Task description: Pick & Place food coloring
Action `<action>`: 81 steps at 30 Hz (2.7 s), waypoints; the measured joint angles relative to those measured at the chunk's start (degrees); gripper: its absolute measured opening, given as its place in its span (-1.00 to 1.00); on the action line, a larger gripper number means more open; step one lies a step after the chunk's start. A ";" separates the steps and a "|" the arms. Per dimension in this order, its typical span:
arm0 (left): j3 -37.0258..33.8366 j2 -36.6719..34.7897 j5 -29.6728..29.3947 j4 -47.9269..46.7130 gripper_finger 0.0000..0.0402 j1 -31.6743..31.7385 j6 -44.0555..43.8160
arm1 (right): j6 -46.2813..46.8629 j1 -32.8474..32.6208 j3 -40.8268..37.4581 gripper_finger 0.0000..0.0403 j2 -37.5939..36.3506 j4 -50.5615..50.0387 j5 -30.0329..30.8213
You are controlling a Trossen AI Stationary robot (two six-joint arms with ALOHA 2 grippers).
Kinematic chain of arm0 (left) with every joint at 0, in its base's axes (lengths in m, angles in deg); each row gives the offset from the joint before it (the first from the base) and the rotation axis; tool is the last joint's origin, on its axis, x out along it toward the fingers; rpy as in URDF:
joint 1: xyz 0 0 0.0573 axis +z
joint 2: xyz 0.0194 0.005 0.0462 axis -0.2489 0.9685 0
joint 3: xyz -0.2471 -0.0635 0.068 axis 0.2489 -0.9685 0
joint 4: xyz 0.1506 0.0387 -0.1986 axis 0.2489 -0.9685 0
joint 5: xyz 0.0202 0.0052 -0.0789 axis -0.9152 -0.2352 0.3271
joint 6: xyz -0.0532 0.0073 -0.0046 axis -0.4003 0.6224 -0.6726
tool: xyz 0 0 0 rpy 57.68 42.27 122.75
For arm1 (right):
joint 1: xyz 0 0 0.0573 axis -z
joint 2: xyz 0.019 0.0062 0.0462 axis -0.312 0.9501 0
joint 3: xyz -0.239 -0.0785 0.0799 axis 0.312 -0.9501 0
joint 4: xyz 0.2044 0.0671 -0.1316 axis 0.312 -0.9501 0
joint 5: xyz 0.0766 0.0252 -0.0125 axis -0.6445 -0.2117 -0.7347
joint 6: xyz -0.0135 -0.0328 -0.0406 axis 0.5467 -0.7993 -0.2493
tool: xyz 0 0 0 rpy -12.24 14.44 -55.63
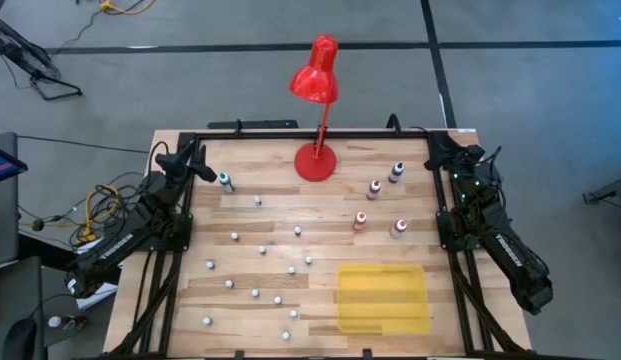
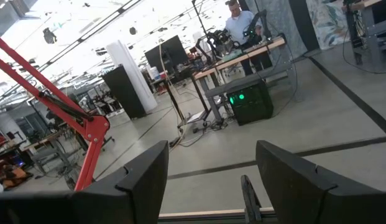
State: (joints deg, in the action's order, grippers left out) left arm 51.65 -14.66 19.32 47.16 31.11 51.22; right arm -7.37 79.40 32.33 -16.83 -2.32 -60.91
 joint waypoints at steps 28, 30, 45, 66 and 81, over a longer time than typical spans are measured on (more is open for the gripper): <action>0.00 0.01 0.00 0.00 -0.08 0.00 0.00 | 0.02 0.02 0.00 0.16 0.00 0.00 -0.02; 0.00 0.01 0.02 0.00 -0.08 0.00 0.00 | 0.01 0.00 -0.02 0.16 -0.01 0.01 -0.01; 0.00 -0.01 0.00 0.00 -0.08 0.01 0.00 | 0.15 -0.05 -0.01 0.16 -0.01 -0.16 0.08; 0.00 0.00 0.01 0.00 -0.08 0.01 0.00 | 5.62 -0.05 0.27 0.16 -0.01 4.40 -4.29; 0.00 -0.01 0.00 0.00 -0.08 0.02 0.00 | 5.41 -0.07 10.89 0.16 15.57 -6.43 -4.81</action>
State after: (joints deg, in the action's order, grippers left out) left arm 51.65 -14.67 19.32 47.16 31.13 51.22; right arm -1.96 79.33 43.21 -1.25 -8.75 -65.72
